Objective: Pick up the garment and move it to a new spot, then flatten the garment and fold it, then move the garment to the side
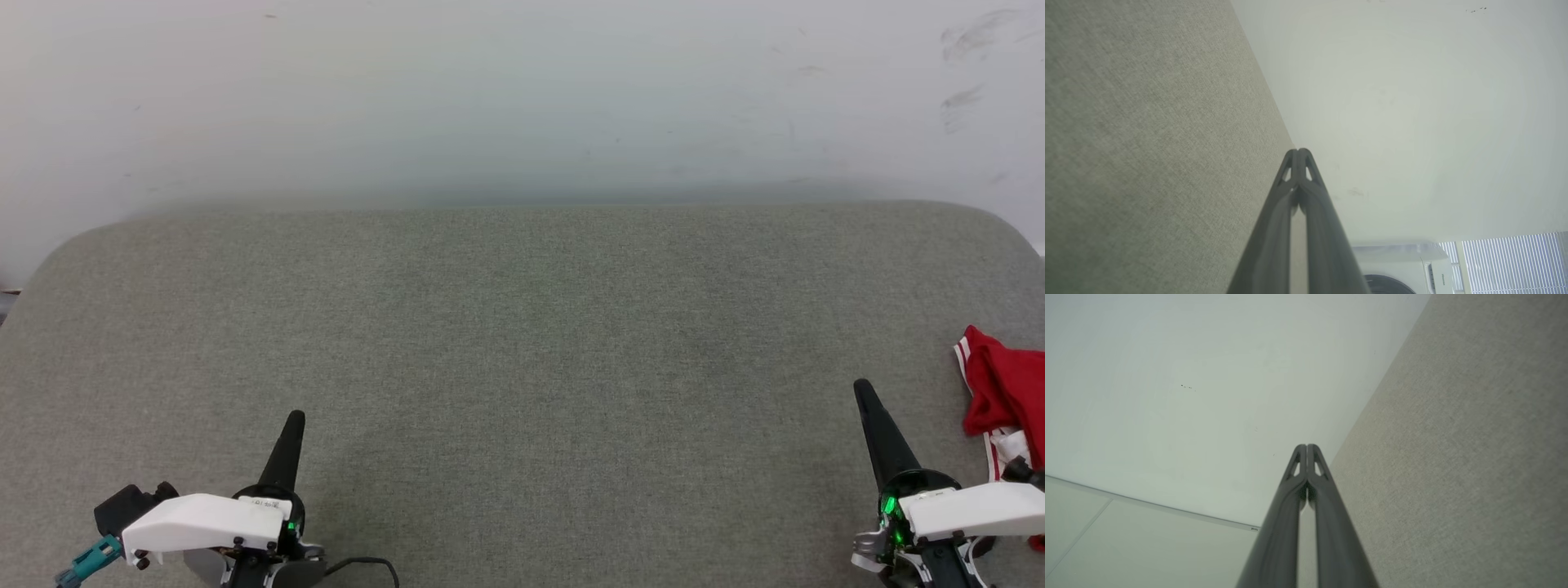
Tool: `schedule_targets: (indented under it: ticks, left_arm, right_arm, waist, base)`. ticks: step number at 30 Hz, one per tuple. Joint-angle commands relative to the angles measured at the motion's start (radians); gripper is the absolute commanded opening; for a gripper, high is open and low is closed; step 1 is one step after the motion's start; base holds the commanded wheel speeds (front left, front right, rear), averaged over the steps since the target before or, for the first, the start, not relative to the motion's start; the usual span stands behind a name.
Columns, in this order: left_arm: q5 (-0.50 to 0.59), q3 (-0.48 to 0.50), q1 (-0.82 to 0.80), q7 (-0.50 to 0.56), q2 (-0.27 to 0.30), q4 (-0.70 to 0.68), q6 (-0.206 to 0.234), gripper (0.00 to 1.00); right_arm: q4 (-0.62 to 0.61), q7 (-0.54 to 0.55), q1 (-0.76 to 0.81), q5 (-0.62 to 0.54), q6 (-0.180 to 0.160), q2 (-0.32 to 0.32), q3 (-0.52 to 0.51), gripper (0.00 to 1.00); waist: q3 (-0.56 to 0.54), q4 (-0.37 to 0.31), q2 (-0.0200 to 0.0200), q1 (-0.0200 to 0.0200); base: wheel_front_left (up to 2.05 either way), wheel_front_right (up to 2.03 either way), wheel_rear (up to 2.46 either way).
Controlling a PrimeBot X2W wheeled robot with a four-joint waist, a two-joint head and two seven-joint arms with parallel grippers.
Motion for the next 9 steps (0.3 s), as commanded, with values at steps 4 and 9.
schedule_targets:
  ticks: [4,9]
  left_arm:
    - [-0.037,0.015,-0.026,0.013,-0.003,-0.003,-0.014,0.0]
    - [-0.073,0.023,-0.025,0.023,-0.011,-0.002,-0.023,0.0]
  right_arm:
    - [0.007,0.006,-0.027,0.044,0.0,-0.005,-0.003,0.0]
    - [0.02,0.008,-0.033,0.085,0.0,-0.004,-0.005,0.0]
  waist:
    - [0.001,0.0,0.0,-0.0001]
    - [0.002,0.001,0.0,-0.0001]
  base:
    - [0.0,0.0,0.0]
    - [0.0,0.0,0.0]
